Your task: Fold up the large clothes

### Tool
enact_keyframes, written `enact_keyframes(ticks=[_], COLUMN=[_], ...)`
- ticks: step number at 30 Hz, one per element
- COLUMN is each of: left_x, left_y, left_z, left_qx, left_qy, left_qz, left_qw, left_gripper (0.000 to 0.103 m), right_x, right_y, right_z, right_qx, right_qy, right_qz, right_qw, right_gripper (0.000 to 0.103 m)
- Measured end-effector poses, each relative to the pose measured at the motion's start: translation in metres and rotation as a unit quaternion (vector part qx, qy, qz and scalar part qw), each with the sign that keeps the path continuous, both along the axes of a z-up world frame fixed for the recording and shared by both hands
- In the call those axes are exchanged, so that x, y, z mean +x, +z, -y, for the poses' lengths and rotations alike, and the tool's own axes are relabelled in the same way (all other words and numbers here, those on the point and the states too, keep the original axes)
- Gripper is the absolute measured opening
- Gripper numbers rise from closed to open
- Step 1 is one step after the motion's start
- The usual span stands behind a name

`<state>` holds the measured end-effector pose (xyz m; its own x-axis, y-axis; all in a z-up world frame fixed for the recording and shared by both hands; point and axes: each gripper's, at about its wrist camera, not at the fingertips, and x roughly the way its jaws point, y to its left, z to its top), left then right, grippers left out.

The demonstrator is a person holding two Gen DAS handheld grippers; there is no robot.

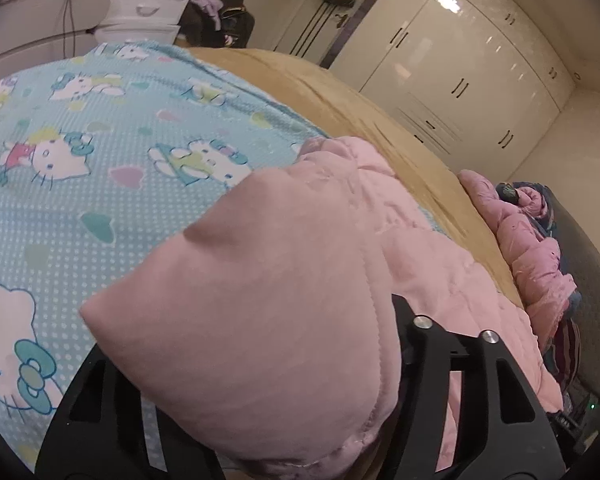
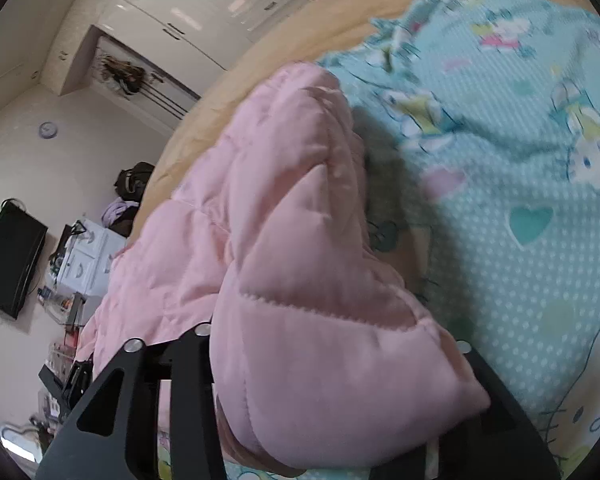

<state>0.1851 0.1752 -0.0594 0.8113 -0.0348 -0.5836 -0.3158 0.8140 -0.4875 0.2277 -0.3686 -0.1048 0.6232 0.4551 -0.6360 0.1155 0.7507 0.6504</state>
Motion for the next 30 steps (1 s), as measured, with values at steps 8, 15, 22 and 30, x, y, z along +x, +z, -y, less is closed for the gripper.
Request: enact_keyframes(ticks=[8, 15, 22, 30], left_x=[-0.005, -0.015, -0.034, -0.066], left_y=[-0.006, 0.003, 0.021, 0.062], left_z=[-0.002, -0.001, -0.006, 0.000], left_qx=[0.001, 0.026, 0.052, 0.076], left_qy=[0.009, 0.022, 0.037, 0.047], left_qz=[-0.013, -0.028, -0.032, 0.002], left_qw=[0.9999, 0.9991, 0.9974, 0.9959], left_gripper=[0.066, 0.086, 0.093, 0.094], right_x=[-0.005, -0.016, -0.033, -0.065], right_y=[-0.013, 0.000, 0.018, 0.063], right_z=[0.008, 0.019, 0.029, 0.043], right_qx=[0.002, -0.035, -0.085, -0.166], right_qy=[-0.021, -0.023, -0.030, -0.069], right_qz=[-0.040, -0.038, -0.018, 0.070], right_qw=[0.999, 0.998, 0.996, 0.981], right_gripper=[0.087, 0.096, 0.097, 0.097])
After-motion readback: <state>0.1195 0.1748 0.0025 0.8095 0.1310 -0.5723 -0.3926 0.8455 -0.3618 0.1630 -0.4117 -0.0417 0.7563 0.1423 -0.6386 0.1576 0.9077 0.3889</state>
